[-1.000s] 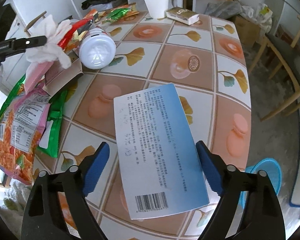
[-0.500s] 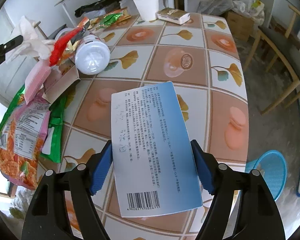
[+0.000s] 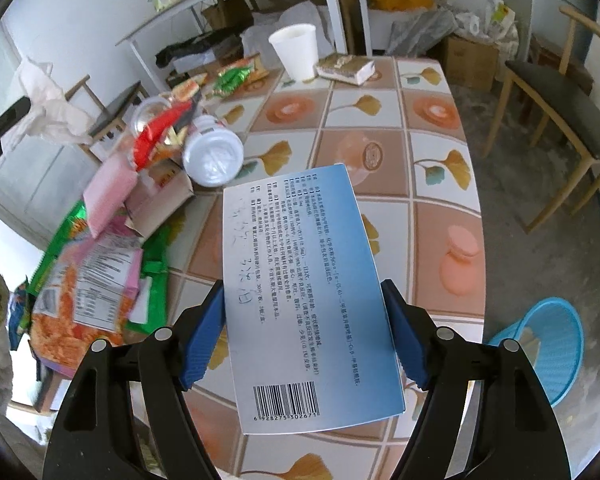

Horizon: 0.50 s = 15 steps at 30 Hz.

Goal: Collect trash
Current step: 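Carry the white glove and medicine box in both grippers to the blue wastebasket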

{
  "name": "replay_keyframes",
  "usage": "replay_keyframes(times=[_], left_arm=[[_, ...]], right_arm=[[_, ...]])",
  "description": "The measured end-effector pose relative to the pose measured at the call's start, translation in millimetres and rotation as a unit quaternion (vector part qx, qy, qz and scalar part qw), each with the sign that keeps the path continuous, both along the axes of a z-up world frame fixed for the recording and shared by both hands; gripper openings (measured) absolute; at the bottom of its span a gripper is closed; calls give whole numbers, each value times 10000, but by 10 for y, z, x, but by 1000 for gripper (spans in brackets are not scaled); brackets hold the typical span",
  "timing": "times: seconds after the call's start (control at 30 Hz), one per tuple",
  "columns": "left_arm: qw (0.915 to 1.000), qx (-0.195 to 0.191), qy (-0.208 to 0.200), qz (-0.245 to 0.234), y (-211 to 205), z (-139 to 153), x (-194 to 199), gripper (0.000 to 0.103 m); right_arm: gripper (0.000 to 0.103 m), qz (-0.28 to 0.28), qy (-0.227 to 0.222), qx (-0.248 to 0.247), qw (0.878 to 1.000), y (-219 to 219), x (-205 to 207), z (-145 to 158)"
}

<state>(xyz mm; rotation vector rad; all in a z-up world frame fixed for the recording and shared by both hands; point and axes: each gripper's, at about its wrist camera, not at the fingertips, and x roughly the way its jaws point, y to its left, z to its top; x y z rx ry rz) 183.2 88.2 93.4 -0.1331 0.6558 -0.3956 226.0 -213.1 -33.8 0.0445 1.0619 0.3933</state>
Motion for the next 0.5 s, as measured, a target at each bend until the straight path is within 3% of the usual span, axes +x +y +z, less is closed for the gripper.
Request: replay_keyframes(times=[0.5], left_arm=[[9985, -371, 102, -398, -596, 43, -323, 15]], right_arm=[[71, -382, -132, 435, 9982, -253, -162, 306]])
